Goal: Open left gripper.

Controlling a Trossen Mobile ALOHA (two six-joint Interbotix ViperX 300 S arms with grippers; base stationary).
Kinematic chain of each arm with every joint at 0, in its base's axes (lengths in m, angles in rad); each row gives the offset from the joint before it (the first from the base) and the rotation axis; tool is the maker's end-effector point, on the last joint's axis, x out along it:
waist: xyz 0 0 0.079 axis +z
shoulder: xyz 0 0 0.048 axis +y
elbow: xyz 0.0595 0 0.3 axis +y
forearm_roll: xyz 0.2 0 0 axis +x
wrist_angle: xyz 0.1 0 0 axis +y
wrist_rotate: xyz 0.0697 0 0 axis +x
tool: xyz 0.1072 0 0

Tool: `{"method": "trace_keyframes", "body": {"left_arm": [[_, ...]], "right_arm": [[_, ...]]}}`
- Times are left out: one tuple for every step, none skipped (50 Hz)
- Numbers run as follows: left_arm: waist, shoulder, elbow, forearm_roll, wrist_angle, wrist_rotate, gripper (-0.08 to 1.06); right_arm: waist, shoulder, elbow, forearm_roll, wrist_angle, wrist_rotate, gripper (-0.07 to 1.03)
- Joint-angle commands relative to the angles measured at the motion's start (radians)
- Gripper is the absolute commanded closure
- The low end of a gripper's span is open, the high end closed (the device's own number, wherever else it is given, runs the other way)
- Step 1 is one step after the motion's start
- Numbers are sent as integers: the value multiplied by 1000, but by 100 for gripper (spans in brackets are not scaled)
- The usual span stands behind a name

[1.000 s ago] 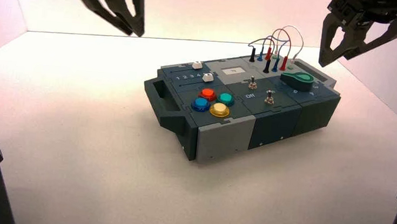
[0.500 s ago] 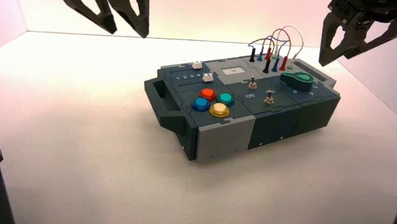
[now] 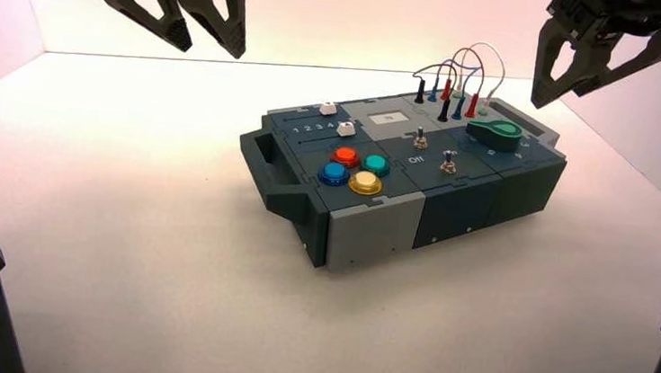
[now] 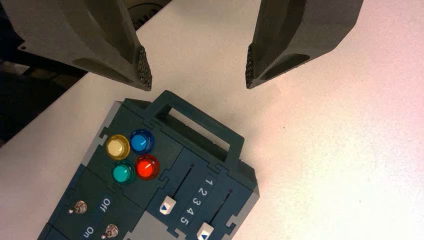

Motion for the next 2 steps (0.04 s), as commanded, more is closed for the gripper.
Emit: {"method": "trace_keyframes", "body": {"left_arm": [[-8,-11,-14,2,-3,2,1],[-6,-11,-15,2,-2,2,1]], "right_arm": [[3,-25,-12,0,-9,0,20],[3,-26,-12,0,-9,0,20]]}}
